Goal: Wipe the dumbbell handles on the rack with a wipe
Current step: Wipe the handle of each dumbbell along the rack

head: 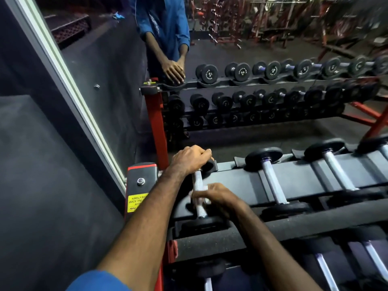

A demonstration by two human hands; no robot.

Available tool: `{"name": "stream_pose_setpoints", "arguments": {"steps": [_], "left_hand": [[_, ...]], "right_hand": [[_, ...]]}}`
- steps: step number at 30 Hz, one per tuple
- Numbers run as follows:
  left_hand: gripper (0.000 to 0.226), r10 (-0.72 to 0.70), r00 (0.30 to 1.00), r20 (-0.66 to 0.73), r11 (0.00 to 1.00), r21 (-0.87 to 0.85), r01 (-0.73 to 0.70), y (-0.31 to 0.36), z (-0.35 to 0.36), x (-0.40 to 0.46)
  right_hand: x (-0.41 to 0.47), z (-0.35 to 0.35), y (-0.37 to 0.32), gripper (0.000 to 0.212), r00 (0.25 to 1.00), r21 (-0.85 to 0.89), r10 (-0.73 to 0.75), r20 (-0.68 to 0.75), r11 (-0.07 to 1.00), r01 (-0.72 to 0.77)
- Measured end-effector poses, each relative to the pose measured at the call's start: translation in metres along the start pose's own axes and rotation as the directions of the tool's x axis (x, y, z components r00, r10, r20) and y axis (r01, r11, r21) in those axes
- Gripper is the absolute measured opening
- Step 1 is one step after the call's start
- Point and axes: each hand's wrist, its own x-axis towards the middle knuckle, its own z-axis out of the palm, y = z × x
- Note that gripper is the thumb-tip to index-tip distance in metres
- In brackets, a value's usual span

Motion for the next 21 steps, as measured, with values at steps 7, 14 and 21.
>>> {"name": "stream_pose_setpoints", "arguments": {"steps": [7, 14, 21], "left_hand": [[0.040, -0.010, 1.000, -0.017, 1.000, 0.020, 0.010, 0.004, 0.001, -0.004], [0.042, -0.013, 0.999, -0.030, 1.000, -0.001, 0.013, 0.001, 0.002, -0.003], [0.042, -0.017, 0.999, -0.048, 1.000, 0.017, 0.018, 0.001, 0.002, -0.004]], "right_hand": [[0.016, 0.013, -0.010, 0.038, 0.982, -0.076, -0.113, -0.149, 0.992, 0.102], [0.009, 0.016, -0.007, 0.042, 0.990, -0.191, -0.070, -0.121, 0.981, 0.046], [0.005, 0.010, -0.012, 0.010, 0.998, 0.016, 0.038, 0.058, 0.999, -0.039]]}}
